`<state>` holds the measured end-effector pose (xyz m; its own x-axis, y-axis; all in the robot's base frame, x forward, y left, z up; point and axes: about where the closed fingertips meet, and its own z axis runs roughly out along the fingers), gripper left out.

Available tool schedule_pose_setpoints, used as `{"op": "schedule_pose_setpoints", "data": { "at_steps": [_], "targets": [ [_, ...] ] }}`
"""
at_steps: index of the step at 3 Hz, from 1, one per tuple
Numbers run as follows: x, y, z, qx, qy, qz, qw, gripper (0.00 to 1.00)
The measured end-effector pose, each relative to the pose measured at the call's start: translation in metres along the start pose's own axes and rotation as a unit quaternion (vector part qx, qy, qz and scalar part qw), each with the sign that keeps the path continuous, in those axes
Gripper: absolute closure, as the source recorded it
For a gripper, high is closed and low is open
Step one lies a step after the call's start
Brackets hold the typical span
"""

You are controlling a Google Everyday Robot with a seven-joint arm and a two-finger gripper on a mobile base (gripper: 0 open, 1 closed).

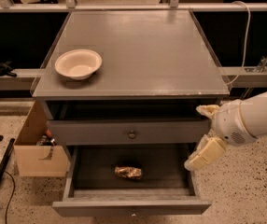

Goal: Pick orange can from middle drawer and place on counter

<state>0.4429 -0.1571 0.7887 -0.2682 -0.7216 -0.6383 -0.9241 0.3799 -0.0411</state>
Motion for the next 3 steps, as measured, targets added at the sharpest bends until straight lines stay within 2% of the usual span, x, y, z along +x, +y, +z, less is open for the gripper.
{"op": "schedule_pose_setpoints", "data": {
  "at_steps": [1,3],
  "targets": [
    [0.0,0.0,0.0,0.0,0.0,0.0,1.0,0.0],
    [0.048,0.018,0.075,-0.015,-0.038,0.055,0.9977,0.0]
  ]
}}
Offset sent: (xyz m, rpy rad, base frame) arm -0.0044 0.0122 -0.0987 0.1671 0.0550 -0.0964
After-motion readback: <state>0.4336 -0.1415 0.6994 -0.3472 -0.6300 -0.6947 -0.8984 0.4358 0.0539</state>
